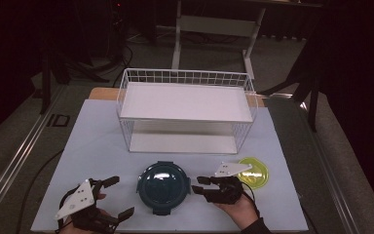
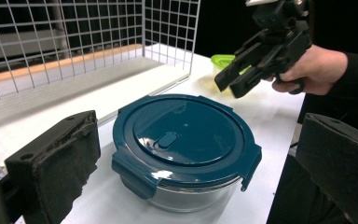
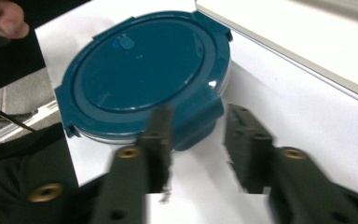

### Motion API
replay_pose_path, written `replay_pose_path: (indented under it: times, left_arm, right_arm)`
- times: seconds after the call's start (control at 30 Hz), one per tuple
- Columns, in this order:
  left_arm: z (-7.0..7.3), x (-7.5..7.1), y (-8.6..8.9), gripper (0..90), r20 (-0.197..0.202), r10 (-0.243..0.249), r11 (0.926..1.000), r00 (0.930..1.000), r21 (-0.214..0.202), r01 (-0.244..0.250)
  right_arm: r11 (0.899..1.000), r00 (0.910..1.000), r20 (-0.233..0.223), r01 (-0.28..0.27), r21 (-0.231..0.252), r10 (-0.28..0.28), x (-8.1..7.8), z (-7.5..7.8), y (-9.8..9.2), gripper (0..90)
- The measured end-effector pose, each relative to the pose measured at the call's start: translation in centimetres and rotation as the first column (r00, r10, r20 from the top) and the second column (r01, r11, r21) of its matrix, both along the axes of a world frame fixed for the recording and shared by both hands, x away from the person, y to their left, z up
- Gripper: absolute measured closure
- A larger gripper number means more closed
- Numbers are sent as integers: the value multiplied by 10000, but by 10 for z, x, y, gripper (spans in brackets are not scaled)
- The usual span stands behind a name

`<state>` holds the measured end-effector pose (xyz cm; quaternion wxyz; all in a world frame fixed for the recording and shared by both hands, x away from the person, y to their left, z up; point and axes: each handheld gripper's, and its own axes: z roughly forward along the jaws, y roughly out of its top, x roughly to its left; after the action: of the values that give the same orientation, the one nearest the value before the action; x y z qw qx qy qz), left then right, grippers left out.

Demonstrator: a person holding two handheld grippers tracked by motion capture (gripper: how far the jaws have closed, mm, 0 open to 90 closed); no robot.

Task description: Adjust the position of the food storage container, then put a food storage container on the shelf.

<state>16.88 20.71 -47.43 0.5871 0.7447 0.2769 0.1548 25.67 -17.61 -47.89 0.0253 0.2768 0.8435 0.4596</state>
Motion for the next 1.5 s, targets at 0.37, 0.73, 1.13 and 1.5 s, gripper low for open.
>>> replay_pose_path:
  times: [0.37, 0.73, 1.13, 1.5]
  left_arm:
    - [21, 12, 4, 0, -954, -216, 9981, 9952, -597, 160]
    - [30, 33, 5, 0, -2009, -47, 9989, 9796, -465, -47]
    - [7, 61, 5, 0, -4551, 330, 9955, 8899, -640, -697]
    - [-19, 76, 6, 4, -6481, 246, 9871, 7611, -1047, -1210]
  right_arm:
    - [9947, 9969, 443, 614, 822, -652, -10, 16, -4, 196]
    - [9785, 9918, 170, 1218, 1668, -1263, -9, 31, -15, 180]
    - [9604, 9809, -1100, 1810, 2117, -1606, -3, 26, -16, 136]
    - [9625, 9503, -2637, 2138, 1670, -1653, 5, 10, -2, 138]
